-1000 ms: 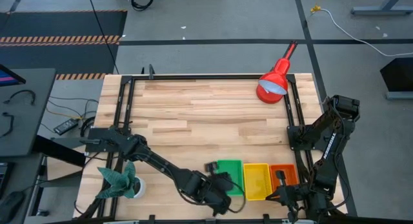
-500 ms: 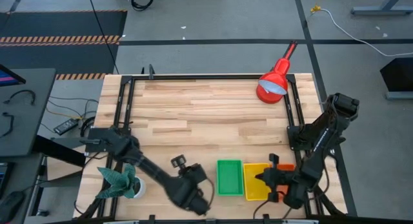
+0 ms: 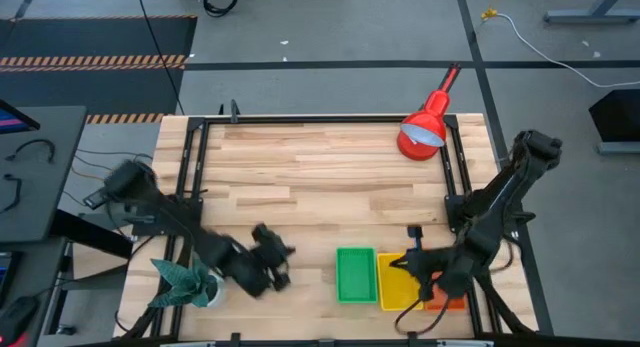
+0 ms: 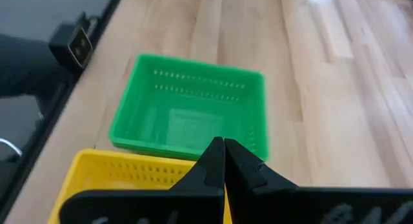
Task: Stack baskets by color
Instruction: Return to Home Position
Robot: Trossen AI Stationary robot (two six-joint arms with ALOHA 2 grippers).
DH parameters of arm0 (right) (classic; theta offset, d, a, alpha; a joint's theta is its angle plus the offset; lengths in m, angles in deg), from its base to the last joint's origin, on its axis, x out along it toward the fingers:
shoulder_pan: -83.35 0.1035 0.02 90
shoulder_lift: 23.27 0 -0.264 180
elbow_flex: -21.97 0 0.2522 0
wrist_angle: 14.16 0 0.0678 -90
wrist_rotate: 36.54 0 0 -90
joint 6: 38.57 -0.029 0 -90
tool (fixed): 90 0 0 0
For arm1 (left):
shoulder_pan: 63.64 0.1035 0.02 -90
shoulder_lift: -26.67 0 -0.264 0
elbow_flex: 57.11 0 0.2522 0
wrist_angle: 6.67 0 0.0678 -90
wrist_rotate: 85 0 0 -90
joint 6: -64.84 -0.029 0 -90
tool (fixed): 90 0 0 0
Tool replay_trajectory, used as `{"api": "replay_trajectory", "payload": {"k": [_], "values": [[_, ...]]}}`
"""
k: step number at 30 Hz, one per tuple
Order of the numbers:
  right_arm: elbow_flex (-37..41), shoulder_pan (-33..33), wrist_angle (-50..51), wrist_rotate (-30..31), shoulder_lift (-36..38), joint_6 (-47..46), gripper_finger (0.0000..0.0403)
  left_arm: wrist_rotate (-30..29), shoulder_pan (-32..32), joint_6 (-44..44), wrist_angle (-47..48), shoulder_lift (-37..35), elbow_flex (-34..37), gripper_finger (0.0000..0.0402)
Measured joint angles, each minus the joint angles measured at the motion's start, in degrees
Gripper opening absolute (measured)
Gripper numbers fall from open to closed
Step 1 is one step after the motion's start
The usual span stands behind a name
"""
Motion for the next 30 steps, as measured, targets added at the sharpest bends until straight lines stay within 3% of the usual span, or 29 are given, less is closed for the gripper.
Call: {"api": "replay_trajectory", "payload": {"k": [6, 13, 19, 30], "values": [[8.0, -0.8, -1.1, -0.6, 16.7, 1.5, 0.0002, 1.1, 5.7, -18.5, -25.3, -16.7, 20.1, 0.0001], [17.3, -3.3, -2.1, -1.0, 35.2, 2.1, 0.0002, 11.8, 14.5, -32.5, -47.4, -34.2, 37.7, 0.0001], [23.6, -4.1, -3.3, -1.1, 47.2, 2.8, 0.0002, 13.9, 18.3, -37.4, -47.9, -47.3, 45.9, 0.0001], [28.8, -4.1, -3.2, -1.1, 65.2, 6.1, 0.0002, 12.0, 18.3, -48.6, -43.5, -71.7, 55.8, 0.0002]]}}
